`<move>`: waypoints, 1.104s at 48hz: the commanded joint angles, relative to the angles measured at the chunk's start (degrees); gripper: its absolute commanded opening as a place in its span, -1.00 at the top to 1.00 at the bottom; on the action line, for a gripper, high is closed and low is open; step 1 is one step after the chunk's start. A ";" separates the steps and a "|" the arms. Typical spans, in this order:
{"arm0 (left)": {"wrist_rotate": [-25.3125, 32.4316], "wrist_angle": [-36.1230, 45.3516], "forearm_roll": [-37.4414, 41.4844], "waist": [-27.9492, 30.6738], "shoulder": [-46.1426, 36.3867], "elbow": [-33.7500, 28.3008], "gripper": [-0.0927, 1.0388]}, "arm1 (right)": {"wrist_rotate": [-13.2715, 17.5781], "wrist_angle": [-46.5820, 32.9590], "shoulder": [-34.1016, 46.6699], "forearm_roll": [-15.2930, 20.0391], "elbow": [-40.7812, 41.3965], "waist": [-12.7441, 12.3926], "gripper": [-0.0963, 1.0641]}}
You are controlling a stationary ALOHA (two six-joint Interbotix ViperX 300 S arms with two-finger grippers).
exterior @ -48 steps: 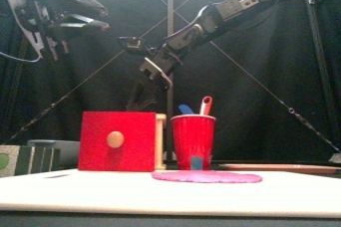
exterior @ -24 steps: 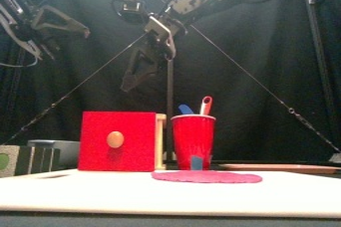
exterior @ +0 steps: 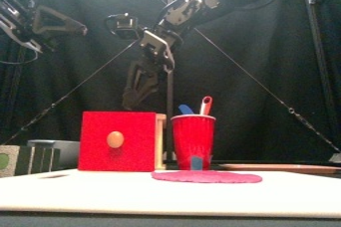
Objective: Get the cutter from the drawer then cut the dough then place the extra dough in the bowl
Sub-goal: Place the cutter on the board
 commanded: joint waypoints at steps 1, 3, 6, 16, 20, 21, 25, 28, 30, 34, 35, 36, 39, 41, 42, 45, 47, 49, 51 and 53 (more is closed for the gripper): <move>0.00 -0.53 -0.18 0.18 0.09 -0.62 0.29 | -0.09 1.05 -0.09 -0.62 -2.72 -0.26 -0.28; -0.09 -0.53 -0.18 0.18 0.09 -0.62 0.29 | -0.09 1.49 0.26 -0.97 -3.08 -0.26 -0.28; -0.09 -0.53 -0.18 0.18 0.09 -0.62 0.29 | -0.09 2.02 0.70 -1.32 -3.52 -0.26 -0.28; -0.44 -0.53 -0.26 0.18 0.09 -0.35 0.29 | -0.09 3.08 2.11 -2.20 -4.22 -0.53 -0.28; -0.44 -0.53 -0.35 0.09 0.09 -0.26 0.29 | -0.09 3.16 2.64 -2.64 -4.39 -0.62 -0.28; -0.44 -0.53 -0.44 0.18 0.09 -0.18 0.29 | -0.09 3.16 2.81 -2.72 -4.48 -0.62 -0.28; -0.44 -0.53 -0.97 0.09 0.09 -0.18 0.29 | 0.00 3.34 3.34 -3.25 -4.75 -0.88 -0.28; -0.44 -0.53 -1.41 0.00 0.09 -0.09 0.29 | 0.00 3.34 3.69 -3.60 -4.83 -0.97 -0.28; -0.44 -0.53 -1.67 -0.09 0.09 -0.09 0.29 | 0.00 3.43 3.87 -3.69 -4.83 -1.14 -0.28; -0.44 -0.53 -2.20 -0.18 0.09 0.09 0.29 | -0.09 3.96 4.13 -3.69 -5.01 -1.14 -0.27; -0.44 -0.53 -2.29 -0.18 0.09 0.09 0.29 | -0.18 4.13 4.22 -3.69 -5.01 -1.14 -0.27; -0.44 -0.53 -2.46 -0.18 0.09 0.18 0.29 | -0.26 4.31 4.31 -3.69 -5.01 -1.14 -0.27; -0.44 -0.53 -2.81 -0.26 0.09 0.26 0.29 | -0.26 4.92 4.39 -3.69 -5.10 -1.14 -0.24; -0.44 -0.53 -3.16 -0.26 0.09 0.35 0.29 | -0.26 5.27 4.31 -3.69 -5.19 -1.14 -0.20; -0.44 -0.53 -3.25 -0.26 0.09 0.44 0.29 | -0.18 5.36 4.31 -3.69 -5.27 -1.14 -0.18; -0.44 -0.53 -3.52 -0.26 0.00 0.44 0.29 | -0.18 5.71 4.31 -3.69 -5.45 -1.14 -0.09; -0.44 -0.53 -3.60 -0.35 0.09 0.53 0.29 | -0.09 5.71 4.31 -3.69 -5.80 -0.97 -0.02; -0.44 -0.44 -3.78 -0.26 0.09 0.53 0.29 | 0.00 5.80 4.31 -3.60 -6.24 -0.79 0.05; -0.44 -0.35 -3.87 -0.35 0.09 0.62 0.29 | 0.00 5.89 4.13 -3.43 -6.86 -0.62 0.09; -0.53 -0.18 -4.04 -0.35 0.09 0.79 0.29 | 0.00 6.15 3.96 -3.25 -7.65 -0.44 0.12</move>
